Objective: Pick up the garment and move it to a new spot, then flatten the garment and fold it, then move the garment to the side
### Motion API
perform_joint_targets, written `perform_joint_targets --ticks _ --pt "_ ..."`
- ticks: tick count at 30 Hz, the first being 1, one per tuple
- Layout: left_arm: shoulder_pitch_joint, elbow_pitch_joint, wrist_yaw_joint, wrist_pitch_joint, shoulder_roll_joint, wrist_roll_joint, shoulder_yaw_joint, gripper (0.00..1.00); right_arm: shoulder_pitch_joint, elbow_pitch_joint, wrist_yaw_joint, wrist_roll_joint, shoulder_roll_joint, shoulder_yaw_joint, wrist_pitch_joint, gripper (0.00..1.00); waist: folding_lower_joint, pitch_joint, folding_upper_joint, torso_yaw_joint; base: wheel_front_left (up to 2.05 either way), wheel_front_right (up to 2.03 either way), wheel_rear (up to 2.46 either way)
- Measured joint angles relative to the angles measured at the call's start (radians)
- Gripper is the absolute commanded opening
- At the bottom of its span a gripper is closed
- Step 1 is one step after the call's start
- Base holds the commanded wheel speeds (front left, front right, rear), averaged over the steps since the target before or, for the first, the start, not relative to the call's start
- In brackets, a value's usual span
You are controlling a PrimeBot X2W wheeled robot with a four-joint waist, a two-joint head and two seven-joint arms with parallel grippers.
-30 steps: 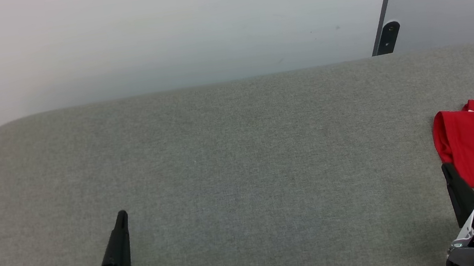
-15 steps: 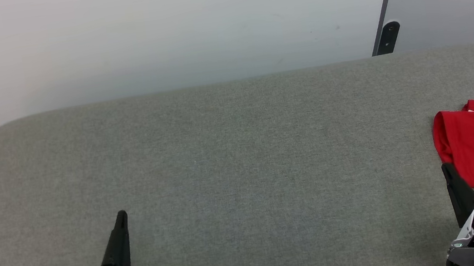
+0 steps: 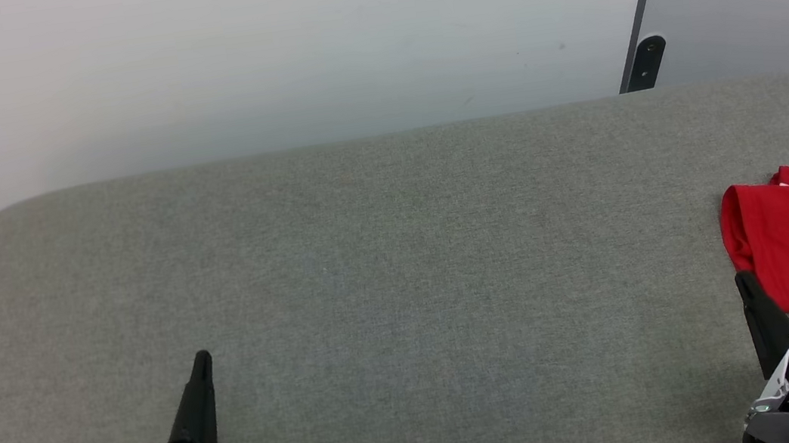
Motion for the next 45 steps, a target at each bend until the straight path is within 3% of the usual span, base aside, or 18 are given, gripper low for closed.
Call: perform_joint_targets --ticks 45 --pt "0.0 0.0 0.0 0.005 -0.003 0.003 0.004 0.0 0.0 0.0 0.0 0.0 0.0 0.0 0.0 0.0 0.0 0.0 0.0 0.0 0.0 0.0 0.0"
